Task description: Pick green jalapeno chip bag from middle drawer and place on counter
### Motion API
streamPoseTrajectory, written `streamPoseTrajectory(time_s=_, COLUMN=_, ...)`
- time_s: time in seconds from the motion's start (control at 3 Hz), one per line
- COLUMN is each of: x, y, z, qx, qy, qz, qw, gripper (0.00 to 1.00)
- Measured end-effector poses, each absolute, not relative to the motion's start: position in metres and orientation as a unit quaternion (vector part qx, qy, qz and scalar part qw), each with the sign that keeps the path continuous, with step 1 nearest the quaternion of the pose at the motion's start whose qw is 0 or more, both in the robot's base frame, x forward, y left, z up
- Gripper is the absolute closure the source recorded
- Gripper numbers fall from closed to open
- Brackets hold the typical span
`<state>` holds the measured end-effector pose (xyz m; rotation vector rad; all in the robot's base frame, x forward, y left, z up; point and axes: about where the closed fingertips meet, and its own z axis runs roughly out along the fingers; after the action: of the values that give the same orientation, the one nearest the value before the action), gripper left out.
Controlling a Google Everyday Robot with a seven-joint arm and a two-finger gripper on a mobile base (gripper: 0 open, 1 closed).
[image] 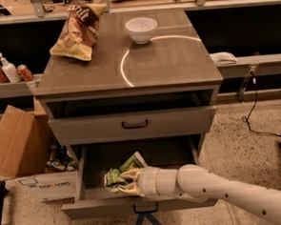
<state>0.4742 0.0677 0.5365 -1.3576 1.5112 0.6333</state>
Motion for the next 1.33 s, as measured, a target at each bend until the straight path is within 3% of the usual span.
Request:
streamPoseTrajectory(time_s=1.0, x=0.455, y=0.013, z=0.678, qx=-0.572, qy=0.57, qz=0.176, qw=0.564, gripper=1.0)
streamPoseTrajectory(time_s=1.33, x=0.455, y=0.013, z=0.678, qx=-0.572, qy=0.57, qz=0.176, qw=0.564, gripper=1.0)
